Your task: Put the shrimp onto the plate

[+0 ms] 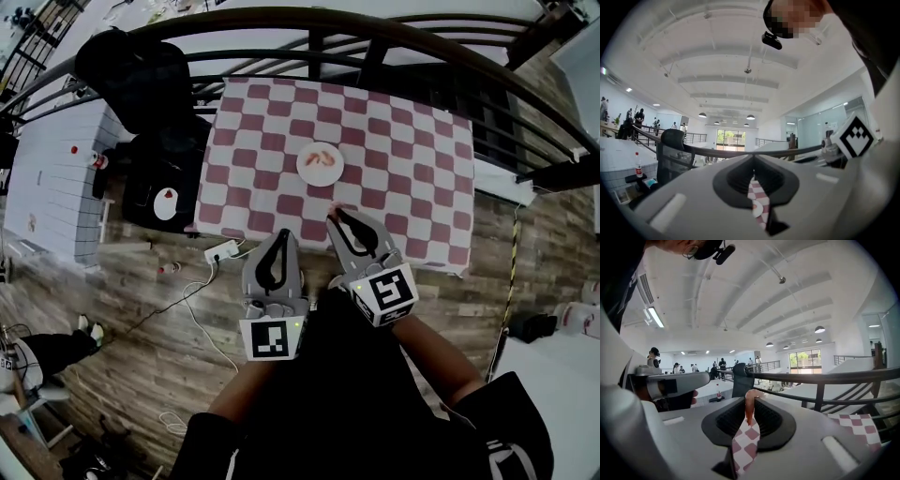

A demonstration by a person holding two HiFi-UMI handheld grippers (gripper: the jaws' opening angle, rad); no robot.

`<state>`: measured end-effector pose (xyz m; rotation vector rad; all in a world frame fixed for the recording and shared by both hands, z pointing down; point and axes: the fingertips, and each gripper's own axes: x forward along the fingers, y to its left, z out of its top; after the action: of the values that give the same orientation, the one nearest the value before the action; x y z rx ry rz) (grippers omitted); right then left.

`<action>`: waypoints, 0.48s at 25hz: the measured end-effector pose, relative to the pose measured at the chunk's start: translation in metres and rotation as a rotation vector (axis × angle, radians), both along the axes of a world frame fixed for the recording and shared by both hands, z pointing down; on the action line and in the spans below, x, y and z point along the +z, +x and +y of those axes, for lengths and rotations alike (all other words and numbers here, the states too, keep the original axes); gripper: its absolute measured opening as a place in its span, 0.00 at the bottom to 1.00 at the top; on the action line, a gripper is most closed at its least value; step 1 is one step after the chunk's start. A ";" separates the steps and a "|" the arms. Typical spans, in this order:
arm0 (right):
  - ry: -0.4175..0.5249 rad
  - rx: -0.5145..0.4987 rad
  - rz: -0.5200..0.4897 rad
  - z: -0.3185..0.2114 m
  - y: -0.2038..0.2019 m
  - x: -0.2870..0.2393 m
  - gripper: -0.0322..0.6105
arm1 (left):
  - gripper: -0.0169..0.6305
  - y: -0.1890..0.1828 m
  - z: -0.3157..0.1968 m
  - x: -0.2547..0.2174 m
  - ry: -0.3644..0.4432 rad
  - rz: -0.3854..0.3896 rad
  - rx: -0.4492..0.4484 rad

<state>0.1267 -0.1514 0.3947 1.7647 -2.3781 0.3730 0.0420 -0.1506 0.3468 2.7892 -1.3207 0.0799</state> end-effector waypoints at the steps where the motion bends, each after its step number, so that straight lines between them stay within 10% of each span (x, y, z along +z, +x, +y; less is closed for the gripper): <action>1: -0.009 -0.008 0.000 -0.004 0.000 0.002 0.14 | 0.04 -0.001 0.001 0.001 -0.003 -0.004 -0.003; 12: -0.089 -0.028 0.062 -0.039 0.008 0.052 0.14 | 0.04 -0.005 0.003 0.013 -0.026 -0.024 -0.023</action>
<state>0.1347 -0.1901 0.4463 1.6776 -2.3041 0.4082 0.0365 -0.1474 0.3601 2.7597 -1.3463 0.1292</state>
